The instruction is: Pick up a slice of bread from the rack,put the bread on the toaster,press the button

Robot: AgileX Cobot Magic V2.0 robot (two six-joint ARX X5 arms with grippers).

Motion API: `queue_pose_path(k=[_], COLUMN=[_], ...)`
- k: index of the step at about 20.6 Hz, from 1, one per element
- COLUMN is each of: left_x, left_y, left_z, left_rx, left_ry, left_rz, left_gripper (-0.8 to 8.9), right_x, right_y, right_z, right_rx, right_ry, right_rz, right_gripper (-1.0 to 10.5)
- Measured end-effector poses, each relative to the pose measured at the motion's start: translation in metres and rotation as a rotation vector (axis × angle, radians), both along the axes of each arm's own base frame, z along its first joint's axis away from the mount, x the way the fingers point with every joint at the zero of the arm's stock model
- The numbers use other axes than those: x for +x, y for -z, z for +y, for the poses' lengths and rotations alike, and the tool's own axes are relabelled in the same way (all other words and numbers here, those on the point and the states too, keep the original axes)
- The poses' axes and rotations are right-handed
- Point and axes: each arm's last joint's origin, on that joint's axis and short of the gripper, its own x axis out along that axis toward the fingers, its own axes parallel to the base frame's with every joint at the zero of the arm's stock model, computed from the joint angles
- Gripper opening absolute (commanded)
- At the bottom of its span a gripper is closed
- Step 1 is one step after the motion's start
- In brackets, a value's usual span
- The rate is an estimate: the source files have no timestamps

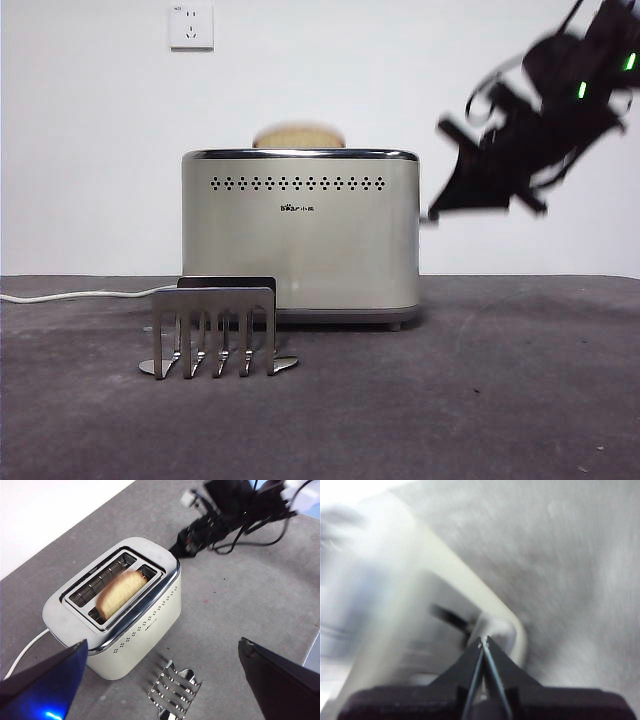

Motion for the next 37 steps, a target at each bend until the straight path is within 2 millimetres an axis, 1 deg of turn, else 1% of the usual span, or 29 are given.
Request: queue_pose_path(k=[2, 4, 6, 7, 8, 9, 11, 14, 17, 19, 20, 21, 23, 24, 25, 26, 37], left_x=[0.0, -0.001, -0.002, -0.002, -0.002, -0.003, -0.004, -0.006, -0.007, -0.008, -0.009, -0.009, -0.01, -0.011, -0.011, -0.011, -0.011], left_y=[0.0, 0.001, 0.002, 0.003, 0.004, 0.005, 0.007, 0.009, 0.01, 0.011, 0.012, 0.013, 0.014, 0.014, 0.015, 0.015, 0.015], left_z=[0.0, 0.0, 0.001, 0.001, 0.001, 0.002, 0.002, 0.003, 0.004, 0.004, 0.004, 0.005, 0.005, 0.006, 0.006, 0.006, 0.006], left_rx=[0.001, 0.007, 0.014, 0.017, 0.022, 0.027, 0.031, 0.038, 0.043, 0.048, 0.052, 0.056, 0.065, 0.068, 0.068, 0.067, 0.066], left_ry=[0.0, 0.0, 0.0, 0.0, 0.0, -0.002, -0.008, -0.014, -0.021, -0.022, -0.023, -0.024, -0.024, -0.024, -0.025, -0.026, -0.029], left_rz=[0.001, 0.014, 0.028, 0.034, 0.044, 0.059, 0.085, 0.116, 0.144, 0.158, 0.167, 0.174, 0.191, 0.198, 0.2, 0.201, 0.202], left_gripper=[5.02, 5.02, 5.02, 5.02, 5.02, 5.02, 5.02, 5.02, 4.98, 4.9, 4.49, 3.82, 1.66, 0.38, -0.22, -0.03, -0.04], right_x=[-0.022, -0.053, -0.088, -0.105, -0.128, -0.146, -0.175, -0.213, -0.24, -0.252, -0.257, -0.261, -0.266, -0.267, -0.267, -0.267, -0.267], right_y=[-0.047, -0.091, -0.122, -0.133, -0.144, -0.152, -0.16, -0.164, -0.161, -0.158, -0.157, -0.155, -0.154, -0.153, -0.153, -0.153, -0.153], right_z=[-0.003, -0.008, -0.013, -0.015, -0.018, -0.02, -0.023, -0.025, -0.028, -0.029, -0.03, -0.03, -0.031, -0.031, -0.031, -0.031, -0.031], right_rx=[0.012, 0.02, 0.02, 0.019, 0.014, 0.005, -0.017, -0.06, -0.107, -0.135, -0.148, -0.158, -0.174, -0.179, -0.183, -0.185, -0.193], right_ry=[0.002, 0.002, 0.001, -0.001, -0.004, -0.01, -0.028, -0.073, -0.116, -0.14, -0.153, -0.163, -0.18, -0.187, -0.191, -0.193, -0.196], right_rz=[-0.09, -0.147, -0.149, -0.136, -0.117, -0.102, -0.077, -0.024, 0.048, 0.094, 0.117, 0.133, 0.155, 0.16, 0.16, 0.158, 0.151], right_gripper=[-0.1, -0.1, -0.1, -0.1, -0.1, -0.1, -0.1, -0.1, -0.1, -0.1, -0.1, -0.1, -0.1, -0.1, -0.1, -0.1, 0.0])
